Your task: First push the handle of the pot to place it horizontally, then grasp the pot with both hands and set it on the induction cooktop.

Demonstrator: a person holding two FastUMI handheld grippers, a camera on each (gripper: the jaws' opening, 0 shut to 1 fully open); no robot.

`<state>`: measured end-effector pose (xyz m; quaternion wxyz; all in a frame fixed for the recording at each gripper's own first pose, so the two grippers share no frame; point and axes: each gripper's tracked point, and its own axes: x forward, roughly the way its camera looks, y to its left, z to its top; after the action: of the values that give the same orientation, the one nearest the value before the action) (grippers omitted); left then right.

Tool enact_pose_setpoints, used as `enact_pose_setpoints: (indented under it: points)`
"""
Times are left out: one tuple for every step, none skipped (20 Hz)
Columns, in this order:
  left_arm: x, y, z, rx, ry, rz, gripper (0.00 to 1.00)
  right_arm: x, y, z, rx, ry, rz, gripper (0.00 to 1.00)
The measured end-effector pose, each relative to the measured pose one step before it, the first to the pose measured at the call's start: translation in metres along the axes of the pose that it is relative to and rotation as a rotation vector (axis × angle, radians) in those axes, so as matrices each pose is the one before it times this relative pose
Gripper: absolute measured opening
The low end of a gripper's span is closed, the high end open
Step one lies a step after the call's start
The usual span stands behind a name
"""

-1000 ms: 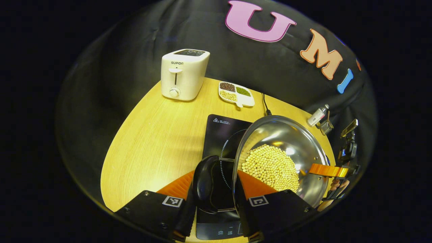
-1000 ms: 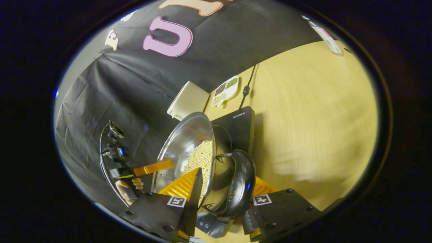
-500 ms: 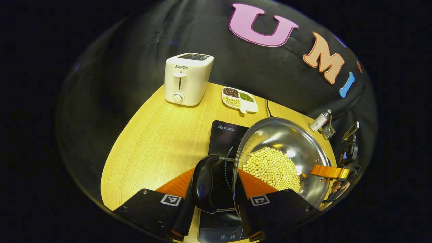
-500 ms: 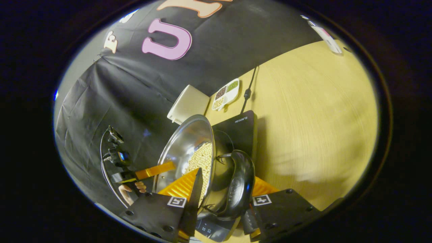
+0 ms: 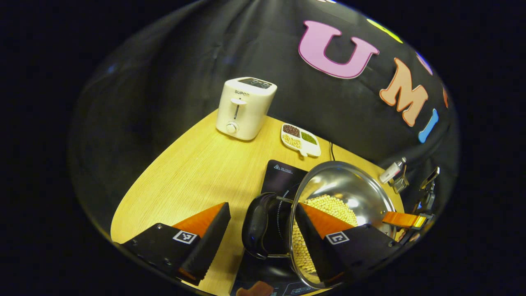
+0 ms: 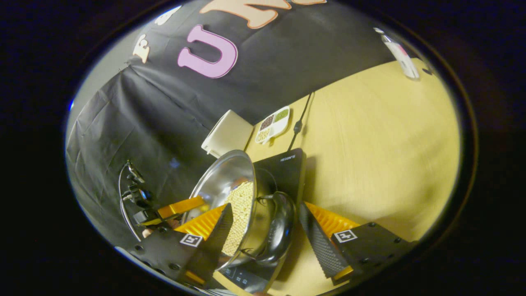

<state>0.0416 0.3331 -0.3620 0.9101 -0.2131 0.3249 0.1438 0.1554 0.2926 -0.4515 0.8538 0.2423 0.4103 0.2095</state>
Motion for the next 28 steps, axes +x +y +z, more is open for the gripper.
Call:
enact_pose_setpoints:
  points:
    - [-0.00445,0.00015,0.00605,0.00301,-0.03550,-0.00290,0.98,-0.00509,-0.00376,0.00512,-0.01912,-0.01718,-0.00787,0.91]
    - [-0.00572,0.00404,0.00532,0.00377,-0.03194,0.01527,0.98,-0.00486,-0.00327,0.00677,-0.01464,-0.02134,-0.01103,0.92]
    - [-0.00595,0.00374,0.00570,0.00942,-0.02809,0.01879,0.98,-0.00654,-0.00305,0.00625,-0.01217,-0.01995,-0.00705,0.92]
    - [-0.00591,0.00172,0.00637,0.00416,-0.02861,0.01758,0.98,-0.00703,-0.00203,0.00710,-0.01156,-0.02001,-0.00348,1.00]
    - [-0.00650,0.00085,0.00596,0.00063,-0.02614,0.02156,0.98,-0.00787,-0.00100,0.00762,-0.01098,-0.01977,-0.00090,1.00]
    - [-0.00841,-0.00005,0.00677,0.00495,-0.02772,0.01625,0.98,-0.00722,-0.00017,0.00802,-0.01198,-0.02075,0.00080,1.00]
    - [-0.00807,-0.00348,0.00654,0.00528,-0.02714,0.01160,0.98,-0.00984,-0.00105,0.00896,-0.01461,-0.02409,0.00049,1.00]
    - [-0.00985,-0.00549,0.00654,0.00615,-0.02703,0.00418,0.98,-0.01021,-0.00094,0.01039,-0.01750,-0.02821,-0.00250,1.00]
    - [-0.00972,-0.00625,0.00770,0.00827,-0.02595,0.00368,0.98,-0.01146,-0.00230,0.01082,-0.01656,-0.02651,0.00040,1.00]
    - [-0.01139,-0.00730,0.00351,0.00925,-0.01429,0.00624,0.98,-0.01353,-0.00140,0.00922,-0.01323,-0.01753,0.00573,1.00]
    - [-0.00928,-0.01091,0.00429,0.00996,-0.02161,-0.00056,0.98,-0.01128,-0.00244,0.00777,-0.01140,-0.02116,-0.00045,1.00]
    - [-0.00956,-0.01429,0.00388,0.00928,-0.01366,-0.00685,0.98,-0.01411,-0.00631,0.01320,-0.02360,-0.03612,-0.01251,1.00]
    - [-0.00659,-0.01400,0.00175,0.00632,-0.00685,-0.00929,0.97,-0.00951,-0.00958,0.01193,-0.02087,-0.03497,-0.02166,0.91]
    - [-0.00746,-0.02084,0.00105,0.00541,-0.00906,-0.02121,0.97,-0.01163,-0.01083,0.01627,-0.02301,-0.04502,-0.02788,0.91]
    - [-0.00574,-0.01663,0.00141,0.00583,-0.00880,-0.01643,0.97,-0.00690,-0.00760,0.00927,-0.01772,-0.03058,-0.02105,0.90]
    - [-0.00349,-0.01815,0.00198,0.00933,-0.01006,-0.01547,0.97,-0.00820,-0.00886,0.01089,-0.02060,-0.03030,-0.02451,0.91]
    - [-0.00251,-0.01461,0.00181,0.00827,-0.00473,-0.00998,0.97,-0.00992,-0.00854,0.01037,-0.02139,-0.02719,-0.02355,0.91]
    - [-0.00070,-0.01569,0.00166,0.01000,-0.01330,-0.01245,0.97,-0.00898,-0.00694,0.00981,-0.02159,-0.02267,-0.01607,0.90]
    - [-0.00069,-0.01396,0.00291,0.00984,-0.00926,-0.00940,0.98,-0.01055,-0.00527,0.01133,-0.01365,-0.02119,-0.00620,0.91]
    - [0.00192,-0.01313,0.00332,0.01327,-0.01313,-0.00829,0.98,-0.00721,-0.00178,0.00726,-0.01028,-0.01208,0.00336,0.91]
    - [0.00130,-0.01412,0.00396,0.01029,-0.01739,-0.00768,0.98,-0.00632,-0.00144,0.00576,-0.01158,-0.00811,0.00427,0.91]
    - [0.00113,-0.01270,0.00304,0.01702,-0.01668,-0.00886,0.97,-0.00625,-0.00234,0.00631,-0.01836,-0.01110,0.00089,0.90]
    - [0.00023,-0.01349,0.00463,0.01976,-0.01978,-0.00902,0.97,-0.00341,-0.00245,0.00451,-0.01880,-0.01221,-0.00449,0.91]
    - [0.00148,-0.01078,0.00624,0.02104,-0.02731,-0.00254,0.97,-0.00344,-0.00124,0.00449,-0.02258,-0.01016,-0.00229,0.90]
    - [0.00142,-0.01158,0.00759,0.02018,-0.02908,-0.00261,0.97,-0.00325,0.00130,0.00308,-0.01645,-0.00693,0.00394,0.90]
    - [-0.00100,-0.01194,0.00660,0.01269,-0.02999,-0.00699,0.98,-0.00404,0.00303,0.00362,-0.00829,-0.00534,0.01004,0.91]
    - [0.00082,-0.01331,0.00632,0.00527,-0.02796,-0.01163,0.98,-0.00189,0.00308,0.00237,-0.00416,-0.00554,0.00801,0.91]
    - [-0.00051,-0.01359,0.00346,0.00070,-0.01969,-0.01265,0.97,-0.00253,0.00204,0.00288,-0.00501,-0.00639,0.01019,0.91]
